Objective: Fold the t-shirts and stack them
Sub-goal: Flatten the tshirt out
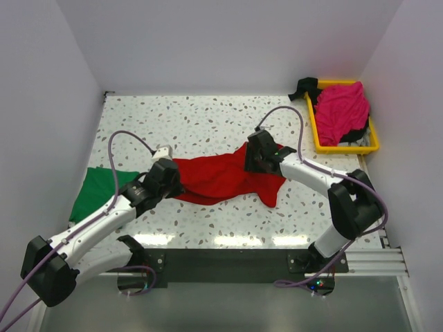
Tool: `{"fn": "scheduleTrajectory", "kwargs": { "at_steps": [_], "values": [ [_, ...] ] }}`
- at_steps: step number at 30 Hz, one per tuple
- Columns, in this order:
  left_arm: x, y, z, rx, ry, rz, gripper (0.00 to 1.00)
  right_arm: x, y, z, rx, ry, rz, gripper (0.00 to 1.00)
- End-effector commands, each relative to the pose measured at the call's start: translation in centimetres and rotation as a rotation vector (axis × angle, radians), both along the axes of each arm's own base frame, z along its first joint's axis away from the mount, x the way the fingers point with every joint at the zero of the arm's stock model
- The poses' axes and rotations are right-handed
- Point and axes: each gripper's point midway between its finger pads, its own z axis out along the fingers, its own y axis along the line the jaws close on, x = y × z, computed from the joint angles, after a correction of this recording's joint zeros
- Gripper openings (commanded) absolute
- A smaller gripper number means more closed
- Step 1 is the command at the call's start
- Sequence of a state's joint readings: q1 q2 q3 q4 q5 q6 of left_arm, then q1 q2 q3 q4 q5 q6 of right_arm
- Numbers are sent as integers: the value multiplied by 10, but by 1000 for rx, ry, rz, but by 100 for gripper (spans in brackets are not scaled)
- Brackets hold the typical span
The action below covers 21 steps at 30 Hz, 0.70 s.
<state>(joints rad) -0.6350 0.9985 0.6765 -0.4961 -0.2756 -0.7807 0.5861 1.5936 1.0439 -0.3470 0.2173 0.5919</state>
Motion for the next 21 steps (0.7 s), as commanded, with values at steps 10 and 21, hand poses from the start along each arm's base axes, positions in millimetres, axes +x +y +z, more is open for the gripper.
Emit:
{"fn": "scheduleTrajectory", "kwargs": {
  "at_steps": [10, 21],
  "values": [
    [2, 1, 4, -5, -21, -4, 0, -3, -11, 1, -112, -7, -19, 18],
    [12, 23, 13, 38, -55, 81, 0, -55, -76, 46, -151, -72, -130, 1]
  ]
}}
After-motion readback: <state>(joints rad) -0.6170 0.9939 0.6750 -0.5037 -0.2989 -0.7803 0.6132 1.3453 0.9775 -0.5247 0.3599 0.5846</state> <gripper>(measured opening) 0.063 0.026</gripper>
